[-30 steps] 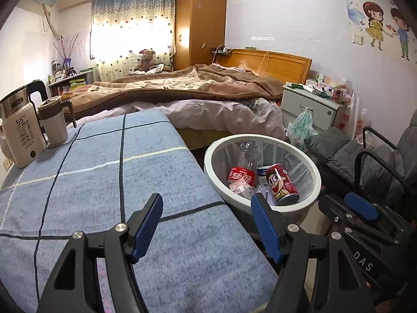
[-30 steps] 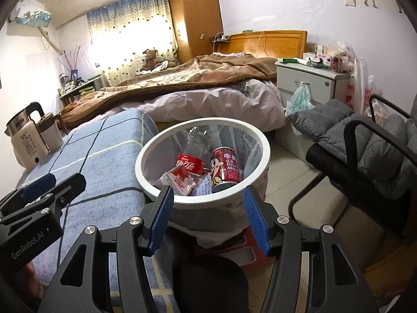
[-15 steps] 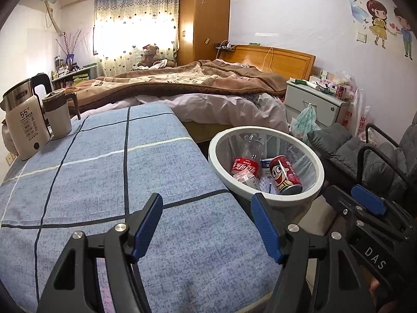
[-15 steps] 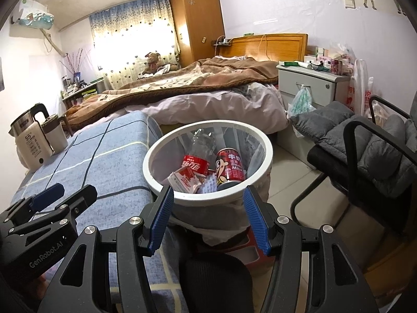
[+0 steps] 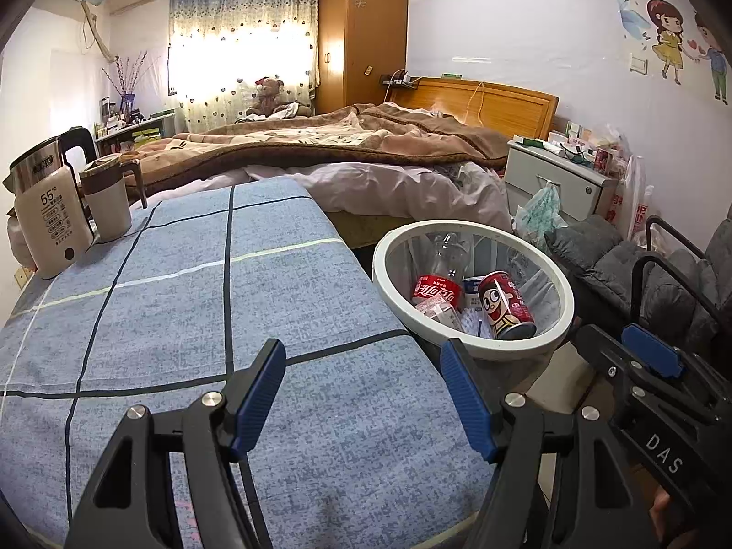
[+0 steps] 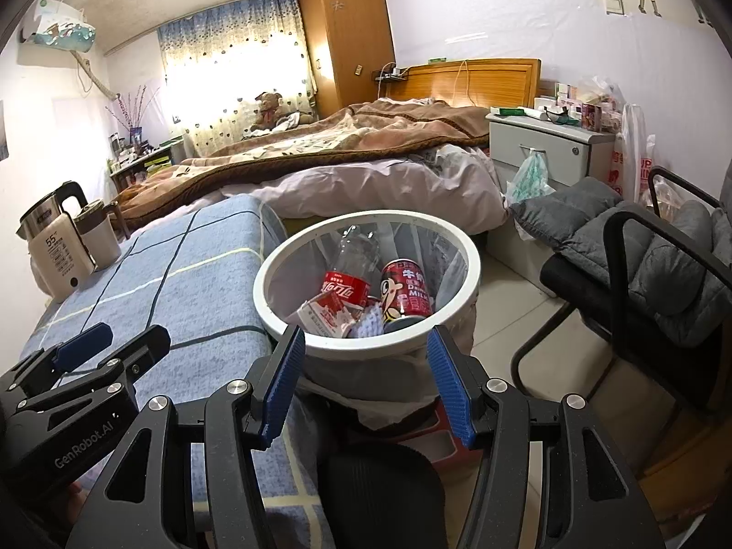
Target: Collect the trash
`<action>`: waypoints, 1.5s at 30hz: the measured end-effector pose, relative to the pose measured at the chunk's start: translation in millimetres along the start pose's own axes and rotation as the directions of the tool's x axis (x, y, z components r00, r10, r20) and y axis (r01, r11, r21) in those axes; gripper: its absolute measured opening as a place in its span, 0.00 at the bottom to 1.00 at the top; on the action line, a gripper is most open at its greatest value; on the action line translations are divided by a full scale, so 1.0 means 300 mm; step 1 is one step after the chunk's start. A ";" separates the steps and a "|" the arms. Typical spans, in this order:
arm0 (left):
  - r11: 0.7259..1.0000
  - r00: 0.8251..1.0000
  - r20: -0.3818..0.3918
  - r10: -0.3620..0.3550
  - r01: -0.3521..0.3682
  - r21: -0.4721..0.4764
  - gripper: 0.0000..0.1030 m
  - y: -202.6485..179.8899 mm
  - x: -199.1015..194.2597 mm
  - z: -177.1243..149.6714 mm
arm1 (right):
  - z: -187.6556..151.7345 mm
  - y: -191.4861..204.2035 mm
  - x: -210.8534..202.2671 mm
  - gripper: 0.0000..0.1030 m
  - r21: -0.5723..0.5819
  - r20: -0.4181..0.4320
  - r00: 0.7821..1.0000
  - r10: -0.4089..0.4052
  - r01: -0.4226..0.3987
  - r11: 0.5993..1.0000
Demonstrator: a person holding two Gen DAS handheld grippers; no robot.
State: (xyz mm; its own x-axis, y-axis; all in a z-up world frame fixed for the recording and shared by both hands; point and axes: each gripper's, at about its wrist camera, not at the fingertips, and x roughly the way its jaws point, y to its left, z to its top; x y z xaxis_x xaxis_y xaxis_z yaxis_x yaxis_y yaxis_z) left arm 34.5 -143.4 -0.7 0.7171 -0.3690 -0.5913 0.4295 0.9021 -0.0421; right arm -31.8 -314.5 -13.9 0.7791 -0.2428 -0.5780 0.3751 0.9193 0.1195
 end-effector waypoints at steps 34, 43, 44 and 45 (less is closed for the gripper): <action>1.000 1.000 -0.001 0.005 -0.005 0.000 0.70 0.005 0.002 -0.001 | -0.005 0.011 0.002 0.55 0.002 -0.004 1.000 0.003 -0.003 1.000; 1.000 1.000 -0.005 0.000 0.000 -0.004 0.70 0.004 0.006 -0.003 | -0.004 0.009 0.002 0.55 0.003 -0.005 1.000 0.004 -0.004 1.000; 1.000 1.000 -0.005 0.001 -0.001 -0.004 0.70 0.004 0.006 -0.003 | -0.003 0.009 0.002 0.55 0.003 -0.004 1.000 0.004 -0.004 1.000; 1.000 1.000 -0.004 0.000 0.000 -0.004 0.70 0.004 0.006 -0.003 | -0.003 0.009 0.002 0.55 0.002 -0.005 1.000 0.003 -0.003 1.000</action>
State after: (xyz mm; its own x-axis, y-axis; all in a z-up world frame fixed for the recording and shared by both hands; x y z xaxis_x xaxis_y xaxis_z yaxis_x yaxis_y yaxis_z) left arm 35.8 -142.8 -2.4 0.7148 -0.3678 -0.5948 0.4271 0.9031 -0.0452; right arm -30.8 -312.0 -14.7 0.7779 -0.2386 -0.5814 0.3738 0.9194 0.1228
